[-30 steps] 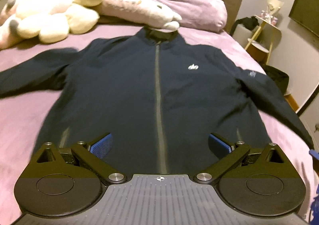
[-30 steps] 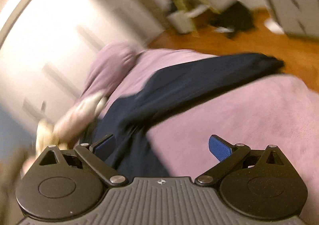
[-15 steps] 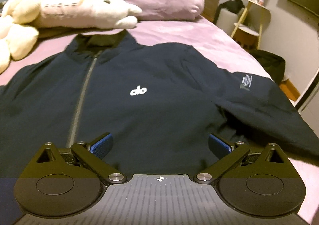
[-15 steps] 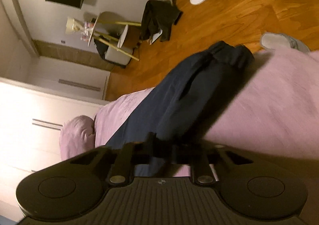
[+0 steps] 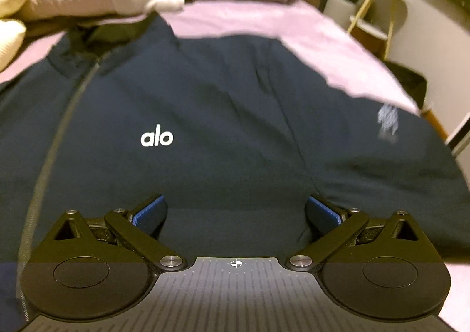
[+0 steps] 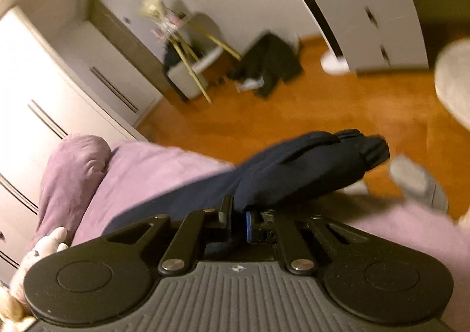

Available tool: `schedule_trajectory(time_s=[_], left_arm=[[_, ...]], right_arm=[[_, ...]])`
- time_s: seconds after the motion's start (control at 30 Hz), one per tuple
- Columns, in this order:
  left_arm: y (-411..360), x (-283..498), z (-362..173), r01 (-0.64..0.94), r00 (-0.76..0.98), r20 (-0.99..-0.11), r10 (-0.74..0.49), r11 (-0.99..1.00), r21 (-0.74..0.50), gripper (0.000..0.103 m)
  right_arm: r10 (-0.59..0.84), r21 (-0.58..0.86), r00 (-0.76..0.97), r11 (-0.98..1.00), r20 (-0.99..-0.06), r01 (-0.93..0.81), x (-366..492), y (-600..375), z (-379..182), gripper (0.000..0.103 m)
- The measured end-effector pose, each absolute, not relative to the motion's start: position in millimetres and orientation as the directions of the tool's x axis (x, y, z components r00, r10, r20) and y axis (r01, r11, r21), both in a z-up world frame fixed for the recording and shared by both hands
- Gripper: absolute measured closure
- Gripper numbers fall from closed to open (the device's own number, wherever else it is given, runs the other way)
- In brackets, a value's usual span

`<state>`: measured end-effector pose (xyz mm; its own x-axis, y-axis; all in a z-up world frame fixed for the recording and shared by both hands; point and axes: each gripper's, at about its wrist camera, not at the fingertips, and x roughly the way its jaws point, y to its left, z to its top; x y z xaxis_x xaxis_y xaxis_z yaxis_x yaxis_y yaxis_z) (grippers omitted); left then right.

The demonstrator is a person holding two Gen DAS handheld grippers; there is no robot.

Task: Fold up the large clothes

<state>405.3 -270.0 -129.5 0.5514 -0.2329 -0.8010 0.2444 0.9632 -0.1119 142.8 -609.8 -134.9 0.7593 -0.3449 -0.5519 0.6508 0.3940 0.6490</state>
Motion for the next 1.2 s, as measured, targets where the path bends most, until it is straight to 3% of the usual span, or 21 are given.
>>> schedule_trajectory(time_s=[0.07, 0.13, 0.3, 0.4, 0.6, 0.73, 0.87, 1.03, 1.2], left_arm=[[-270.1, 404.9, -136.9, 0.254, 0.563, -0.793, -0.232, 0.962, -0.101, 0.000], [-274.9, 403.1, -139.5, 0.279, 0.584, -0.783, -0.216, 0.959, -0.057, 0.000], [-272.2, 398.6, -141.2, 0.303, 0.609, -0.757, -0.236, 0.952, -0.053, 0.000], [-266.2, 395.5, -131.7, 0.281, 0.599, -0.767, -0.229, 0.958, -0.067, 0.000], [-260.6, 398.5, -139.7, 0.313, 0.586, -0.768, -0.258, 0.947, -0.079, 0.000], [-228.0, 390.3, -117.9, 0.317, 0.590, -0.752, -0.296, 0.941, -0.121, 0.000], [-151.8, 367.3, -95.7, 0.253, 0.626, -0.706, -0.332, 0.942, -0.219, 0.000], [-67.1, 344.0, -80.9, 0.146, 0.666, -0.684, -0.299, 0.951, -0.274, 0.000], [-37.7, 339.4, -77.6, 0.145, 0.653, -0.687, -0.320, 0.943, -0.301, 0.000]], right_arm=[[-0.313, 0.697, 0.782, 0.356, -0.540, 0.623, 135.0, -613.3, -147.3, 0.093], [-0.298, 0.735, 0.798, 0.315, -0.524, 0.600, 129.6, -617.7, -157.0, 0.084], [-0.316, 0.799, 0.812, 0.209, -0.491, 0.564, 120.6, -620.3, -167.1, 0.084], [-0.348, 0.743, 0.774, 0.252, -0.528, 0.620, 126.2, -611.1, -157.0, 0.087], [-0.445, 0.659, 0.773, 0.417, -0.452, 0.626, 138.7, -585.7, -108.7, 0.092], [-0.479, 0.431, 0.806, 0.681, -0.349, 0.591, 175.8, -540.6, -49.5, 0.092], [-0.368, 0.079, 0.879, 0.909, -0.303, 0.408, 229.9, -459.3, -18.3, 0.092], [-0.157, -0.266, 0.891, 0.963, -0.425, 0.043, 289.8, -339.4, -54.1, 0.092], [-0.206, -0.465, 0.787, 0.878, -0.582, -0.114, 331.8, -276.1, -134.5, 0.090]])
